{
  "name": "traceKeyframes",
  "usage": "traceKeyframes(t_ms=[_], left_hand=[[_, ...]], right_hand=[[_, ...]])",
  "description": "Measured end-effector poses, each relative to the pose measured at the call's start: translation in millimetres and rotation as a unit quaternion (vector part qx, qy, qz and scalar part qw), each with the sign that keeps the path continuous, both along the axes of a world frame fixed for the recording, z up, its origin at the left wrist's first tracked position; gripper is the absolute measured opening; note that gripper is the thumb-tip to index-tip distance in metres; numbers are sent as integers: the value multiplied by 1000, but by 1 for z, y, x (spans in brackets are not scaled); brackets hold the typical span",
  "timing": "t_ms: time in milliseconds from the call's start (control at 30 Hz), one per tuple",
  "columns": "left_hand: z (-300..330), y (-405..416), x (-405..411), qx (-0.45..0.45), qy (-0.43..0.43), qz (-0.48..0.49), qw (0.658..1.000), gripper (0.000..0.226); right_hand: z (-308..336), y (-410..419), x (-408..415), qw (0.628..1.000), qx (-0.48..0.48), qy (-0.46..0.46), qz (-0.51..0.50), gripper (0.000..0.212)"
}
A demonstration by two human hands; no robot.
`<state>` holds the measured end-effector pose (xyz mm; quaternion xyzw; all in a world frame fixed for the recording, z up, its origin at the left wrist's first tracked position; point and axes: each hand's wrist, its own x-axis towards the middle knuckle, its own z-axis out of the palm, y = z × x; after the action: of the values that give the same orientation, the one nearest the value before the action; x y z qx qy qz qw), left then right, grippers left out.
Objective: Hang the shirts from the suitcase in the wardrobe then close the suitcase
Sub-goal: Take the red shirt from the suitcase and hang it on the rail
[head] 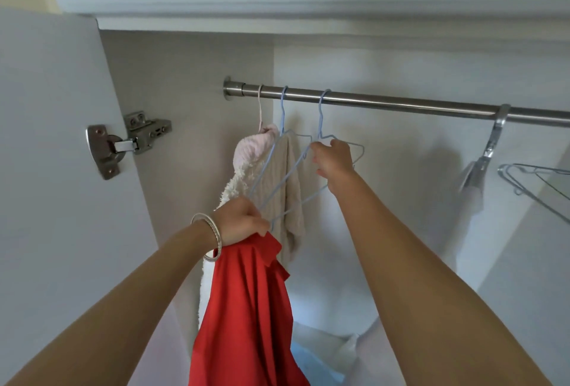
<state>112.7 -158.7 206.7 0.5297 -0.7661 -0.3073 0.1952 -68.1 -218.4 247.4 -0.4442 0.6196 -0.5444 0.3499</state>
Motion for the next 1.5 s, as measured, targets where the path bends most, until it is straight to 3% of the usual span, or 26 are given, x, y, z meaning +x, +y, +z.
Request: traceKeyframes(t_ms=[200,467,600,933,1267,1500], left_hand=[[-14,-26,-1,16,38,-16,999,25],[-28,-38,-4,40,30,-46,998,23],[-30,-35,-3,49,65,-57,995,22],[-5,-24,-17,16,41,-74,996,26],[27,0,-32,-69,-38,-44,996,22],[32,29,-21,-78,-58,-45,994,20]], right_hand=[[-8,-39,-1,999,29,-34,4,81],[-8,-64,-12,994,-17,-103,12,79],[4,-53,-29,993,-25,-111,14,65],[7,18,-72,999,-14,-37,-23,17],[-7,91,-95,981,-30,188,-24,35],[28,147,-89,968,-20,248,31,28]])
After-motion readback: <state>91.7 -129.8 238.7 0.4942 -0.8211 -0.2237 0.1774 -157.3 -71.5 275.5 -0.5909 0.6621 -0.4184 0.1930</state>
